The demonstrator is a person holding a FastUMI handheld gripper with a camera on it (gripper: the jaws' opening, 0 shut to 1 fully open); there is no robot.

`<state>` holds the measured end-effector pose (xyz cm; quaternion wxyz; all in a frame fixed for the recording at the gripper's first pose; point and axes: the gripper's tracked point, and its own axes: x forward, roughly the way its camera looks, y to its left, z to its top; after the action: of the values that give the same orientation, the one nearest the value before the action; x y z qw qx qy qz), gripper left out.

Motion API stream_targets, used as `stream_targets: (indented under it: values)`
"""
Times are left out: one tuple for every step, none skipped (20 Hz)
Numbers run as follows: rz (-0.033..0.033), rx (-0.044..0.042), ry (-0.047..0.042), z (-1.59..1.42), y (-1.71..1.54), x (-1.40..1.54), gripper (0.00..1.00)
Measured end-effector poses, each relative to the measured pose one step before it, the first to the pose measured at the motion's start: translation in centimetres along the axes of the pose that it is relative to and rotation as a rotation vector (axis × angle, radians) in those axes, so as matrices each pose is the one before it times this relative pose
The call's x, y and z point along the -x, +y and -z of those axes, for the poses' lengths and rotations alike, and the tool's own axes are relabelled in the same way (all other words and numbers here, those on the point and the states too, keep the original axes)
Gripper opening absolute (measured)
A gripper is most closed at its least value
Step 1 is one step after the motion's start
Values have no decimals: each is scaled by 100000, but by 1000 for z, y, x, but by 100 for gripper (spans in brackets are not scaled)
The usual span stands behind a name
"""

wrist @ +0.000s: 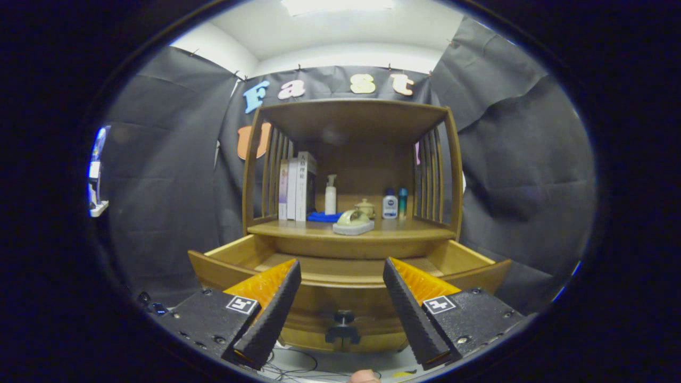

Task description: Pull open the drawer, take out the items inside it, and place them on the countertop above the cabinet.

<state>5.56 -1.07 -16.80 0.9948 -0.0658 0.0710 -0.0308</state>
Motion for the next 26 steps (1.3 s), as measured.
stream_targets:
  values:
    - [280, -1507, 1986, 1081, -69, -290, 98]
    - [-237, -1311, 1720, 763, 70, -285, 98]
    - [-25, -453, 503, 592, -32, -328, 98]
    - [414, 339, 530, 433, -209, -318, 98]
    - [712, 540, 1102, 557, -203, -397, 98]
    - [548, 299, 1513, 550, -106, -356, 98]
    - [212, -203, 1479, 556, -15, -220, 98]
    - [92, -411, 1282, 470, 25, -261, 98]
    - [127, -701, 1608, 626, 22, -248, 98]
    - [461, -783, 1565, 638, 17, -291, 98]
    - [715, -527, 1262, 499, -148, -318, 98]
    - [1420, -341, 1452, 339, -146, -308, 98]
    - [877, -226, -1647, -270, -158, 248, 98]
    - [864, 572, 362, 240, 89, -322, 98]
    - [369, 513, -1248, -162, 122, 110, 99]
    - [52, 64, 199, 117, 32, -178, 99]
    - [-22, -539, -357, -53, 83, 7, 99]
    - [-208, -190, -298, -41, 53, -13, 99]
    - [-77, 496, 62, -164, 43, -188, 99]
    - [-202, -25, 109, 16, -35, -360, 99]
    - [-393, -177, 502, -129, 21, -248, 99]
    - [-406, -291, 478, -35, -39, -326, 99]
    - [-297, -427, 4, -222, 82, -258, 99]
    - [25, 705, 516, -59, -30, -382, 99]
    - [267, 389, 422, -189, -137, -307, 99]
    - [54, -219, 296, -88, 98, -421, 99]
